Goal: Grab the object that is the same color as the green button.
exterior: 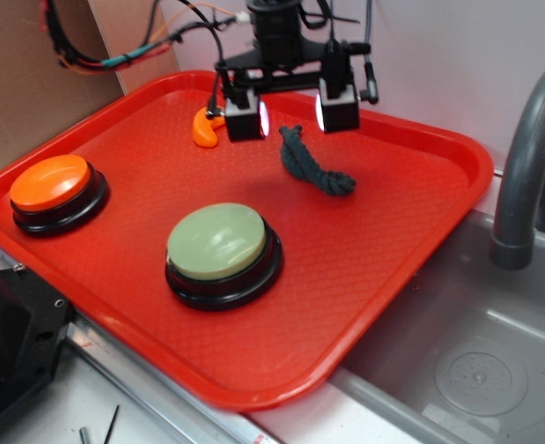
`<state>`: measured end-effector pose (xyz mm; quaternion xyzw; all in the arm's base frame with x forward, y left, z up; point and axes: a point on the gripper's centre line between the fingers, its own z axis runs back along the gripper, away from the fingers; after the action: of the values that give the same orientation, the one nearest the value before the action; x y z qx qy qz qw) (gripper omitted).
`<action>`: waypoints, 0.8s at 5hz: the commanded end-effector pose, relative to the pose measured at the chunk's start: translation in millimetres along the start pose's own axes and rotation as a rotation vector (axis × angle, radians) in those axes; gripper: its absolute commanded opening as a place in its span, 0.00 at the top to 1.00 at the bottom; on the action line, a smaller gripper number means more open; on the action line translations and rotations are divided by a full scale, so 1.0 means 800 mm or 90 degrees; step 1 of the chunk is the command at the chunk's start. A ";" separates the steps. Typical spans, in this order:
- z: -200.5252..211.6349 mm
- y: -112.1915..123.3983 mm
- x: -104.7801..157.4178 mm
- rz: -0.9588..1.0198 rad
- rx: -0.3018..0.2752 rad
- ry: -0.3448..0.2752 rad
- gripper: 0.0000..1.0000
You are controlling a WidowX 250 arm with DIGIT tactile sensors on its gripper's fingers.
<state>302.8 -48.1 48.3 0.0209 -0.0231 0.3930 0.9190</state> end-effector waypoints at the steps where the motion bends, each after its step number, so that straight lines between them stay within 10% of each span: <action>1: -0.017 -0.008 0.021 0.002 -0.042 -0.002 0.00; 2: -0.035 -0.008 0.018 0.001 -0.028 0.013 1.00; 4: -0.033 -0.007 0.017 -0.005 -0.025 0.030 1.00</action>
<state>312.4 -49.5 17.9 -0.0001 0.0010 0.3796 0.9252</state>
